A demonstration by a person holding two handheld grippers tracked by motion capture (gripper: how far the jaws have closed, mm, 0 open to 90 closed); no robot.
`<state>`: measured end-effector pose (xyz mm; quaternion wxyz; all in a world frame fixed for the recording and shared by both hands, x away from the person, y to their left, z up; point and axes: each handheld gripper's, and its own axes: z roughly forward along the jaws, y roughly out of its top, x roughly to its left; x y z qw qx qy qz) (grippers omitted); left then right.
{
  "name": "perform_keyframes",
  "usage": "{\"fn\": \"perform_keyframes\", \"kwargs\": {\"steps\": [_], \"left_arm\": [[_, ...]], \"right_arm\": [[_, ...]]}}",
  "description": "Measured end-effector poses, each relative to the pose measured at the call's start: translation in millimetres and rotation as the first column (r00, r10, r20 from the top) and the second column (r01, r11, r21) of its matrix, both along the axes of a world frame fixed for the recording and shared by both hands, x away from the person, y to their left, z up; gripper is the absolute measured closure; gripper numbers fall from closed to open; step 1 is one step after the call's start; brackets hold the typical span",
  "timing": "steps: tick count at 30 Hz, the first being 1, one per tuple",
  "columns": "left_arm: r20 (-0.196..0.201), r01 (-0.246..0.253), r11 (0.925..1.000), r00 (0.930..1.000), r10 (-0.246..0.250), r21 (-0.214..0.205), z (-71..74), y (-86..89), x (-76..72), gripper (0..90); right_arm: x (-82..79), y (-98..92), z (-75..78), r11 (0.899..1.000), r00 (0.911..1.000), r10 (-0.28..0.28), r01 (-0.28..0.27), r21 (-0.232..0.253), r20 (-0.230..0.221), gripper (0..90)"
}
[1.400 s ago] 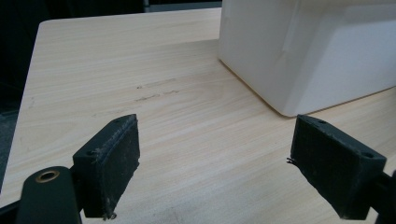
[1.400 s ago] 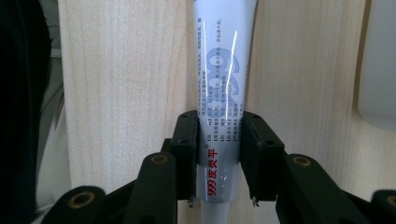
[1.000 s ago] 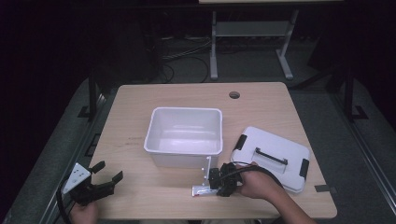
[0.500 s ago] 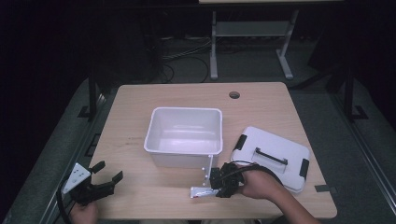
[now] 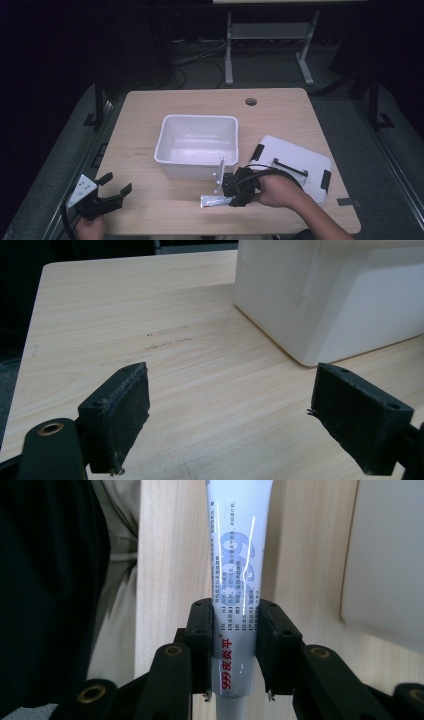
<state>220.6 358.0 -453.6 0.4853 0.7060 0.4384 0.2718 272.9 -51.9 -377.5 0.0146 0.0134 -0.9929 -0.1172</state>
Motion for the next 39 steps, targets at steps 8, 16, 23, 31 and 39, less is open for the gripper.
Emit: {"fn": "perform_keyframes", "kwargs": {"steps": [8,16,23,31,39], "left_arm": [[0.001,0.000,1.0000,1.0000,0.000,-0.001,0.2,0.3,-0.3,15.0],[0.001,-0.002,1.0000,1.0000,0.002,-0.007,0.1,0.8,-0.3,15.0],[0.001,0.000,1.0000,1.0000,0.000,-0.002,0.1,-0.2,-0.4,15.0],[-0.001,-0.002,1.0000,1.0000,0.002,-0.003,-0.2,-0.6,-0.2,15.0],[-0.002,-0.001,1.0000,1.0000,0.001,0.002,0.3,0.2,-0.5,15.0]], "right_arm": [[2.6,7.1,15.6,1.000,0.9998,0.015,-0.015,0.001,0.010,69.3],[5.0,10.7,28.2,1.000,0.9998,0.015,-0.015,0.014,0.013,69.3],[5.2,11.4,37.6,0.999,0.9997,0.017,-0.017,0.027,0.015,69.3],[8.7,12.3,48.0,0.999,0.9998,0.017,-0.017,0.039,0.014,69.3],[11.3,16.2,60.8,0.999,0.9997,0.019,-0.019,0.038,0.016,69.3]]}}
